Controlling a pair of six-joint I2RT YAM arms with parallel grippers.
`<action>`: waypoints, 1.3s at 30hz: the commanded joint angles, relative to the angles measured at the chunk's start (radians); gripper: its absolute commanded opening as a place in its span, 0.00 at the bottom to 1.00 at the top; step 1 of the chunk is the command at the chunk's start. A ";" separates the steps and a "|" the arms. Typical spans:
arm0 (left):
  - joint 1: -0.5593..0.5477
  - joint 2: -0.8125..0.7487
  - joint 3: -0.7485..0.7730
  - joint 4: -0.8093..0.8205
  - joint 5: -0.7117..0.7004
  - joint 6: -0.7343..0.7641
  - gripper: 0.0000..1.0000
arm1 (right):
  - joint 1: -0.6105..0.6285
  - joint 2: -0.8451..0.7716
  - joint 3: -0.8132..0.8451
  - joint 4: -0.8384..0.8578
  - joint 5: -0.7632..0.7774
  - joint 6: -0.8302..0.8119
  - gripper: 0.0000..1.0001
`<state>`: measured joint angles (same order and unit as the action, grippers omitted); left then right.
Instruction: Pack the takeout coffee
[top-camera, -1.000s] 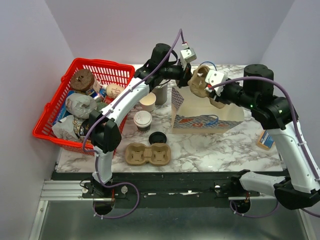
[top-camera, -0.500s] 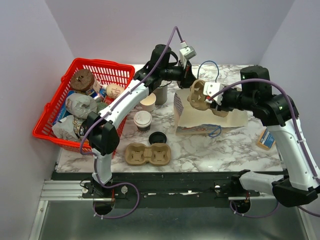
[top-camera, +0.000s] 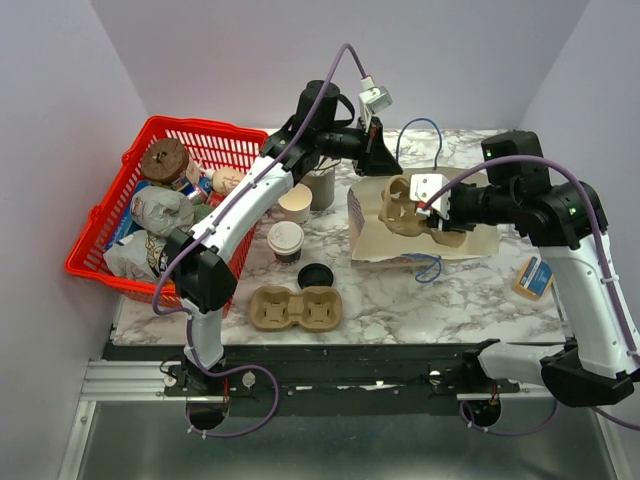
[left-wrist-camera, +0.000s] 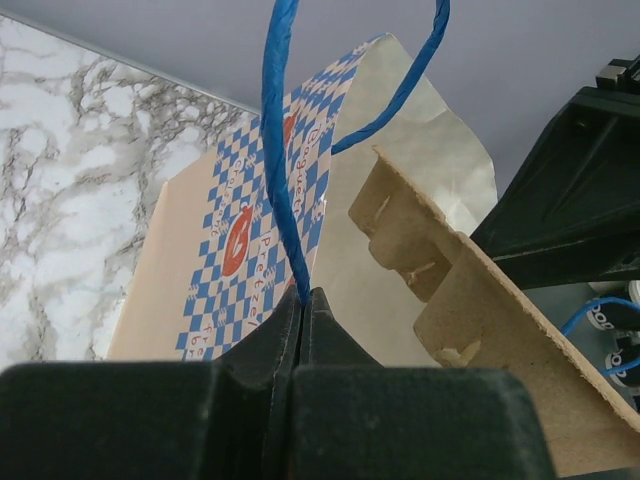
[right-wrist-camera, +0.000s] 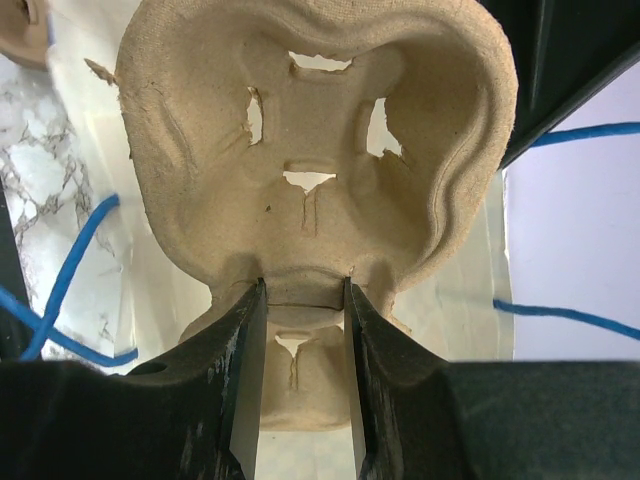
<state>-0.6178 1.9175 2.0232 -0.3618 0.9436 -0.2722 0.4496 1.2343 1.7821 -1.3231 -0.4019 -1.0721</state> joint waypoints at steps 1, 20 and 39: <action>-0.005 -0.025 0.026 -0.032 0.054 -0.042 0.00 | -0.003 0.017 0.053 -0.100 -0.055 -0.012 0.00; -0.005 0.025 -0.011 -0.048 0.004 -0.124 0.14 | 0.009 0.074 -0.064 -0.202 0.046 -0.178 0.01; 0.095 -0.005 0.058 0.038 -0.092 -0.091 0.82 | 0.008 0.241 -0.107 -0.202 0.129 -0.270 0.00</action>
<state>-0.5709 1.9495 2.0518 -0.3641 0.8902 -0.3634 0.4522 1.4246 1.6867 -1.3338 -0.3008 -1.2968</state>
